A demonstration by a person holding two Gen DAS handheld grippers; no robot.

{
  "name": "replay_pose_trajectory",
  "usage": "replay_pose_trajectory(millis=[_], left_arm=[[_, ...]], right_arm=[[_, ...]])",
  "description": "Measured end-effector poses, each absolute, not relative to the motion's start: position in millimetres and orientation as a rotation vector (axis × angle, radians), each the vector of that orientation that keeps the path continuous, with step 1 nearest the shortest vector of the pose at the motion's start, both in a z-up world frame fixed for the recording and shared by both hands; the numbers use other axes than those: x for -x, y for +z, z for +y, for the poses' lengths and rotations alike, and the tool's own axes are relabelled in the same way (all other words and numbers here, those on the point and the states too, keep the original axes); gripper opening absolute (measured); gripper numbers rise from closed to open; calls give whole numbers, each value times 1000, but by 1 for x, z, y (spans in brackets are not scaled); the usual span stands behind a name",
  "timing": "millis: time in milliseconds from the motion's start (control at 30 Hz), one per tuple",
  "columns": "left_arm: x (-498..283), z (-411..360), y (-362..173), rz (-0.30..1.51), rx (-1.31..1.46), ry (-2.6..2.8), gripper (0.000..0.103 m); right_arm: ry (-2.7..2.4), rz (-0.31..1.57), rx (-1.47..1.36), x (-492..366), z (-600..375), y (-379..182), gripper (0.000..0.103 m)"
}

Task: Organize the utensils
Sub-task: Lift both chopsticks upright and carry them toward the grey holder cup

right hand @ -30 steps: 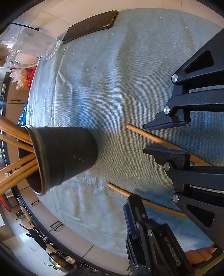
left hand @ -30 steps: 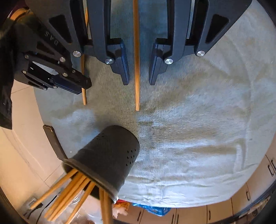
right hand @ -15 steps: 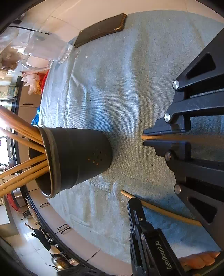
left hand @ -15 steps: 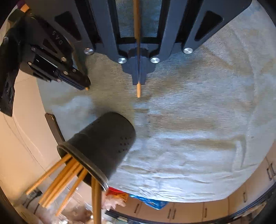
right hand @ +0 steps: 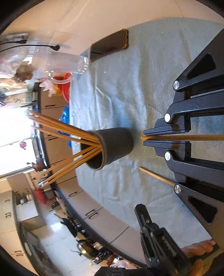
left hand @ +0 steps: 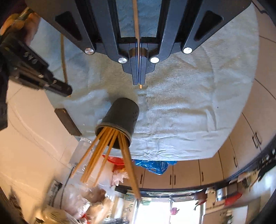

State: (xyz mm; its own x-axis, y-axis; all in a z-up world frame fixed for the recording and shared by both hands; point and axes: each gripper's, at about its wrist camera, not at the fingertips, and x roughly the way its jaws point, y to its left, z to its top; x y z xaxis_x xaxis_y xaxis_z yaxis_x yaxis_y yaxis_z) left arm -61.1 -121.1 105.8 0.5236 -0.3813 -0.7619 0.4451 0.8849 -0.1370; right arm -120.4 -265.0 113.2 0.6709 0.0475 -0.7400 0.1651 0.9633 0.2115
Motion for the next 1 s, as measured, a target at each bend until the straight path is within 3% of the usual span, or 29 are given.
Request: replay_pose_trajectory(millis=[167,333,400,533,600,800,1000], left_arm=[[41,-135,70,1028,-123,-510,2],[2,-143,36,1155,-73,-497,21],[-10,-148,28,1186,-70,-497,23],[-12,-158,27,1162,-137,-515,20],[-9,-161,25,1146,-161,-521,5],[2,-140,35,1110,-105,-506,5],[33,-117,81,999,-47,-512,5]], right_arm=[[-76,862,-235,131,-257,115,6],[-91,938,-250,129,-264,94,6],[-91,960,-273,126,-269,86,6],[-84,976,-288,122,-272,79,6],[-77,977,-293,119,-272,77,6],[-63,945,-326,120,-275,78,6],[-61,857,-345,131,-280,102,6]])
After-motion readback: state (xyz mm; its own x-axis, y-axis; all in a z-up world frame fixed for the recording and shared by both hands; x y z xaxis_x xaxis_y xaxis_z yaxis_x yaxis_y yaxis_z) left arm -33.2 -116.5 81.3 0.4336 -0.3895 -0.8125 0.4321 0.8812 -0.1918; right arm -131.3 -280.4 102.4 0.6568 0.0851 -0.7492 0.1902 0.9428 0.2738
